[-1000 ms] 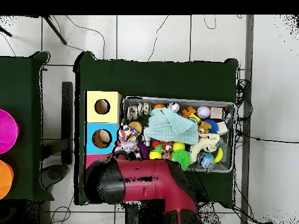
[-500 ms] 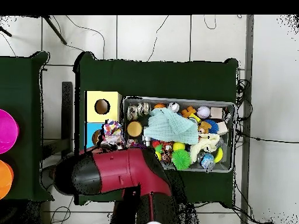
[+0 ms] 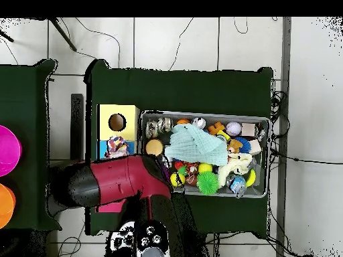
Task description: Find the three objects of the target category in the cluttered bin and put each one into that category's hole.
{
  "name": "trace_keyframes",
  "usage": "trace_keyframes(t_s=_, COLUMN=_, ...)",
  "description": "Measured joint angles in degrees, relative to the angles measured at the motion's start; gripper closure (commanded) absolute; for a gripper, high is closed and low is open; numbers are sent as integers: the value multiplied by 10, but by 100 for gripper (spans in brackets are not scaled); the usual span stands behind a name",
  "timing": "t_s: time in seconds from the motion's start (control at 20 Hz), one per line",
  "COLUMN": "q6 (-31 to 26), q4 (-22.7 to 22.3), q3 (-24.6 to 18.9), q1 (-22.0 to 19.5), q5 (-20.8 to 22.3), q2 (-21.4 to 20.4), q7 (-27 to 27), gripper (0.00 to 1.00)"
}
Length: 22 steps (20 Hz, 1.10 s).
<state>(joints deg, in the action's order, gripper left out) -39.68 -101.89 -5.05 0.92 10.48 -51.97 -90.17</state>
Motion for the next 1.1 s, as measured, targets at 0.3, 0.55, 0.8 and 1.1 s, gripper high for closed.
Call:
trace_keyframes(t_s=0.3, q6=12, q4=30, q3=15, q1=21, q5=0, q2=35, q7=0, gripper=100)
trace_keyframes(t_s=0.55, q6=12, q4=50, q3=25, q1=24, q5=-1, q2=48, q7=0, gripper=100)
trace_keyframes(t_s=0.8, q6=12, q4=79, q3=39, q1=24, q5=-1, q2=67, q7=0, gripper=100)
trace_keyframes(t_s=1.1, q6=12, q4=125, q3=53, q1=27, q5=-4, q2=99, q7=0, gripper=100)
